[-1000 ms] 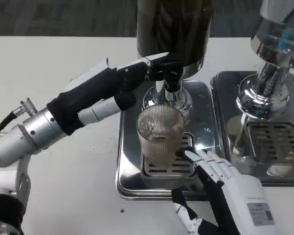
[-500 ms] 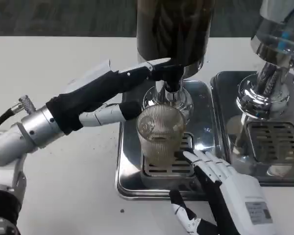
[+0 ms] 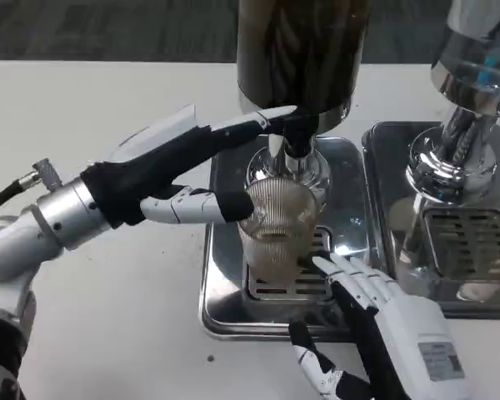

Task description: Grasp the cup under the faucet to collect the drink, then remove the cup.

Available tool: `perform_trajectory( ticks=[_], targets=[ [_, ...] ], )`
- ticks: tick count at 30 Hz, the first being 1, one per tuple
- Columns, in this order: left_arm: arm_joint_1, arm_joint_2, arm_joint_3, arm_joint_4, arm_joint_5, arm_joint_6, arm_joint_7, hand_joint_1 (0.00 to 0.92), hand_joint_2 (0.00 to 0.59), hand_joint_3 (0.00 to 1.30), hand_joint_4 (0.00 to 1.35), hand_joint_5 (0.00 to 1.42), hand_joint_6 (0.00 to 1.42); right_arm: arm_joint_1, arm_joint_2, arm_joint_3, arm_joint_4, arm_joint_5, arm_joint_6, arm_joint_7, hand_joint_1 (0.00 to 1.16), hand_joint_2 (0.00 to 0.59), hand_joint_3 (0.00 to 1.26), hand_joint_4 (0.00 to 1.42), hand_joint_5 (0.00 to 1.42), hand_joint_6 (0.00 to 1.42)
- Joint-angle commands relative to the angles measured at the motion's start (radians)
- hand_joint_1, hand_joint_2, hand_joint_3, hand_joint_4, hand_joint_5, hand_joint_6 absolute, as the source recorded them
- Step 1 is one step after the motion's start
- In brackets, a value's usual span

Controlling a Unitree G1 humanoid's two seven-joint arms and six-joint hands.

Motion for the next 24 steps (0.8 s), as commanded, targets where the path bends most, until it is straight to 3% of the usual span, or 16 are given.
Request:
perform_trajectory(
  ticks=[1,24],
  targets=[
    [-0.009,0.010,-0.043,0.013,0.062,-0.052,0.009,0.000,0.065,0.13,0.05,0.12,0.09,0.002,-0.003,-0.003,0.006,0.009,0.004,0.004,0.47,0.436,0.24,0.17,0.16,0.18],
    [-0.040,0.086,-0.145,0.032,0.297,-0.164,0.288,0.000,0.065,0.12,0.03,0.09,0.07,0.010,-0.001,-0.010,-0.003,0.033,0.003,0.003,0.47,0.436,0.24,0.17,0.15,0.18]
  ],
)
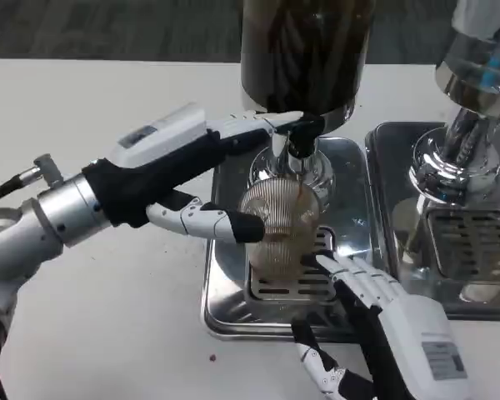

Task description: Grasp the cup under the faucet to collect the drink, then remove the cup.

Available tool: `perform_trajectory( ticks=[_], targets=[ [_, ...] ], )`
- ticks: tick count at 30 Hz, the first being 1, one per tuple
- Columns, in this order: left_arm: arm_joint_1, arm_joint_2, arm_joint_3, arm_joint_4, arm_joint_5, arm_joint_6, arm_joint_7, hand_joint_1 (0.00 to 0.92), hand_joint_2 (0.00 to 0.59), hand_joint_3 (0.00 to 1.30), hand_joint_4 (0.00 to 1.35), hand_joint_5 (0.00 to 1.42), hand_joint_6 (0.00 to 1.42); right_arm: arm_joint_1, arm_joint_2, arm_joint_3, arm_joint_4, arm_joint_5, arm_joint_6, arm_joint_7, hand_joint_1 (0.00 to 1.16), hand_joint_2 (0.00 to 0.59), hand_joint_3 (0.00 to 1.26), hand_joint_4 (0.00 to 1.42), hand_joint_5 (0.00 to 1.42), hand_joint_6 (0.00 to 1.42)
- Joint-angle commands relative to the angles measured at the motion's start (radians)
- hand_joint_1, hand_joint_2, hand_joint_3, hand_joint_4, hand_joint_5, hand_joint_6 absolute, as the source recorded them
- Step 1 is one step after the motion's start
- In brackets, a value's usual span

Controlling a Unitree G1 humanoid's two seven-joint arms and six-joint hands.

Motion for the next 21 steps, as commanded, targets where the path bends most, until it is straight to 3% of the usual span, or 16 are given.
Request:
perform_trajectory(
  ticks=[1,16,21],
  targets=[
    [-0.006,0.012,-0.045,0.005,0.071,-0.040,0.014,0.000,0.065,0.12,0.03,0.09,0.07,0.010,0.001,-0.009,-0.003,0.015,0.002,0.002,0.47,0.436,0.24,0.17,0.15,0.18],
    [-0.019,0.053,-0.103,-0.003,0.189,-0.063,0.165,0.000,0.065,0.12,0.03,0.09,0.07,0.017,0.016,-0.044,0.012,0.128,-0.043,-0.010,0.46,0.429,0.15,0.10,0.12,0.16],
    [-0.023,0.063,-0.118,-0.004,0.203,-0.065,0.191,0.000,0.065,0.12,0.03,0.09,0.07,0.017,0.025,-0.052,0.021,0.168,-0.062,-0.005,0.43,0.360,0.08,0.08,0.11,0.16]
  ],
)
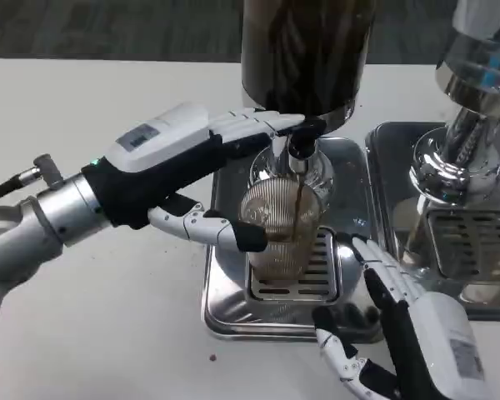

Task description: Grasp the cup under the faucet to collect the drink, then remove the cup.

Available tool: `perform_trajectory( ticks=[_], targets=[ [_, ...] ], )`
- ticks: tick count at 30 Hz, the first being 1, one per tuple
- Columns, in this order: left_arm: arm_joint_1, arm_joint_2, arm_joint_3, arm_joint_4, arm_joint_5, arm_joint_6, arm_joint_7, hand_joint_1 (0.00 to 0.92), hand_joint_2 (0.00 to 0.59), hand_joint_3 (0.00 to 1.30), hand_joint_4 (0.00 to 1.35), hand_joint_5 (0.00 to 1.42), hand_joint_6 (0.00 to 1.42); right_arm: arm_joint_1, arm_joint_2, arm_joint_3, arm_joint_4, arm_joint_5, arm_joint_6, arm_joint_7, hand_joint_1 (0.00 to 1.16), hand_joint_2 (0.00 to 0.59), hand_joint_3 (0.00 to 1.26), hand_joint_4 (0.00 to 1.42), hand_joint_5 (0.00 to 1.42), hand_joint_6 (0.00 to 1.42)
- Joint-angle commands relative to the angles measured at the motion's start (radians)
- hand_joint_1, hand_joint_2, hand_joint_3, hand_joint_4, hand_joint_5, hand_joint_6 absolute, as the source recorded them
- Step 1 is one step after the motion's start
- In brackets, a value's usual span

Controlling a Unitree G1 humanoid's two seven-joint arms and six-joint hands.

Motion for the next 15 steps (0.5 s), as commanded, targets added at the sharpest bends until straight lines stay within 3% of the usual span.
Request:
perform_trajectory(
  ticks=[1,7,15],
  targets=[
    [-0.005,0.010,-0.043,-0.004,0.068,-0.035,-0.009,0.000,0.065,0.12,0.03,0.08,0.07,0.002,0.012,-0.017,0.022,0.058,-0.043,0.000,0.42,0.343,0.07,0.07,0.11,0.15],
    [-0.010,0.016,-0.058,-0.004,0.084,-0.037,0.013,0.000,0.065,0.12,0.03,0.08,0.07,-0.017,0.023,-0.044,0.063,0.157,-0.092,0.037,0.44,0.285,0.05,0.03,0.07,0.13],
    [-0.014,0.023,-0.074,-0.004,0.087,-0.036,0.028,0.000,0.065,0.12,0.03,0.08,0.07,-0.052,0.029,-0.071,0.107,0.253,-0.115,0.115,0.48,0.256,0.03,0.00,0.03,0.10]
  ],
)
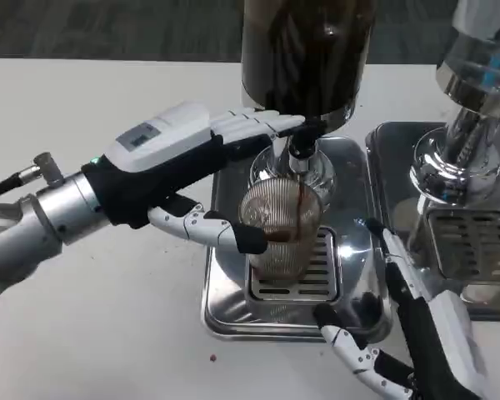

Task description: Grasp the cup under the faucet to collect the drink, then remove the cup.

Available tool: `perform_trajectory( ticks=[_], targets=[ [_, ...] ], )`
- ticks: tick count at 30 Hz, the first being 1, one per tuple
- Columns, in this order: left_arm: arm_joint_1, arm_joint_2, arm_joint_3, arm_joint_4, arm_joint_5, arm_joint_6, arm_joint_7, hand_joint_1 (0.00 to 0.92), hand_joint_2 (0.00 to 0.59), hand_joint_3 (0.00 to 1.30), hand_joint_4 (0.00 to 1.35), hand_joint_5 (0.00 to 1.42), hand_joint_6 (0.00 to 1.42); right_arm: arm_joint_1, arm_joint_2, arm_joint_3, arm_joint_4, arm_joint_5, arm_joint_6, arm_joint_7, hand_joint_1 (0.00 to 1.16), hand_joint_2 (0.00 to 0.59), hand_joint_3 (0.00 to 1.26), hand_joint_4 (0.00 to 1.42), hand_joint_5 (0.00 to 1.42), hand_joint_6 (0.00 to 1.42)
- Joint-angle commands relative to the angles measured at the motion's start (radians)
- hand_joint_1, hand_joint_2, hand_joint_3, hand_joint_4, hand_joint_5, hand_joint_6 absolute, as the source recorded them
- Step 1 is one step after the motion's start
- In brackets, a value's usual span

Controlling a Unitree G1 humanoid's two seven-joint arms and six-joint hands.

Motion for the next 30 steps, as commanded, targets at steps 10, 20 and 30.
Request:
perform_trajectory(
  ticks=[10,20,30],
  targets=[
    [0.002,0.012,-0.049,-0.006,0.062,-0.033,-0.007,0.000,0.068,0.12,0.03,0.08,0.07,-0.089,0.013,-0.047,0.075,0.080,-0.029,0.101,0.52,0.239,0.01,0.00,0.00,0.08],
    [0.001,0.014,-0.050,-0.004,0.076,-0.033,0.009,0.000,0.070,0.12,0.03,0.08,0.07,-0.162,0.033,-0.074,0.142,0.117,-0.038,0.141,0.52,0.238,0.00,0.00,0.00,0.08],
    [0.003,0.018,-0.050,-0.003,0.077,-0.033,0.014,0.000,0.070,0.12,0.03,0.08,0.07,-0.215,0.045,-0.083,0.194,0.141,-0.053,0.171,0.51,0.233,0.00,0.00,0.00,0.07]
  ],
)
